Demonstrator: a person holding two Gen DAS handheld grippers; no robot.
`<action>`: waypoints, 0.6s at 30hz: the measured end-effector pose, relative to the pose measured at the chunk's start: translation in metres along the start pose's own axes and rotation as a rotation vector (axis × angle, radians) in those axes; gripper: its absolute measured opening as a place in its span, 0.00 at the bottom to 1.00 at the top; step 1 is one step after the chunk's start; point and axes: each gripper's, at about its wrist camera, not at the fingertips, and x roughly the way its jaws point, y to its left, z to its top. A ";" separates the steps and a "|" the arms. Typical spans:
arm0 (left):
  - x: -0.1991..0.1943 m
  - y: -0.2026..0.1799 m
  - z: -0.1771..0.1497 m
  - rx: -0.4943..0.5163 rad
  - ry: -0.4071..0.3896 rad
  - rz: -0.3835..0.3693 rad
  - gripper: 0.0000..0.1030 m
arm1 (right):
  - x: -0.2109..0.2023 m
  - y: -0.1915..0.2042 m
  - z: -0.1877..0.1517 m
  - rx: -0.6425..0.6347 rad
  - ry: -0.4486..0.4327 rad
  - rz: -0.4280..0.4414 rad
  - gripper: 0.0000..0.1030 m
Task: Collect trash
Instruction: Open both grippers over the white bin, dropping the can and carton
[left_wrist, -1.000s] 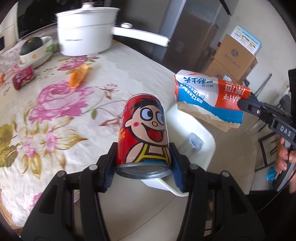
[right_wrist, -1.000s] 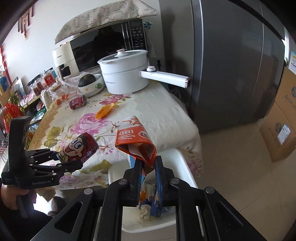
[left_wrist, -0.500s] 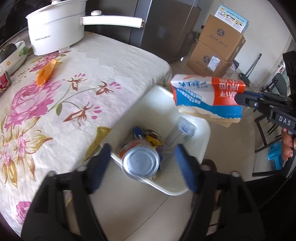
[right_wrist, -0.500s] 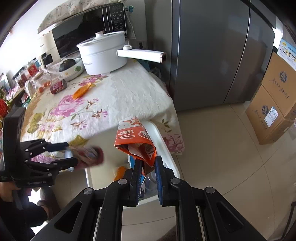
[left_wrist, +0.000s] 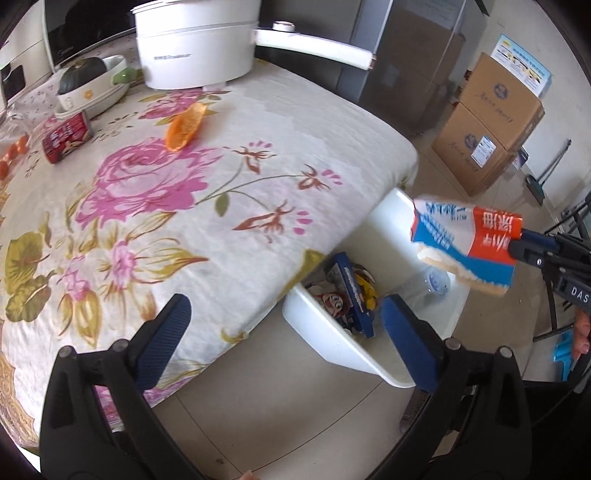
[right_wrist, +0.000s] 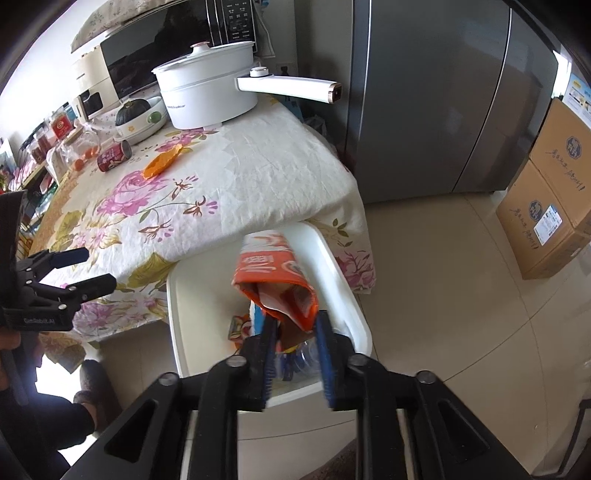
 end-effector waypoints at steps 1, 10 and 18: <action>-0.002 0.003 -0.001 -0.003 -0.001 0.005 0.99 | 0.001 -0.001 0.001 0.011 0.004 0.006 0.57; -0.015 0.036 -0.006 -0.054 0.006 0.027 0.99 | 0.006 0.003 0.012 0.082 0.010 0.025 0.81; -0.027 0.078 -0.011 -0.166 0.004 0.036 0.99 | 0.013 0.027 0.029 0.077 0.010 0.043 0.84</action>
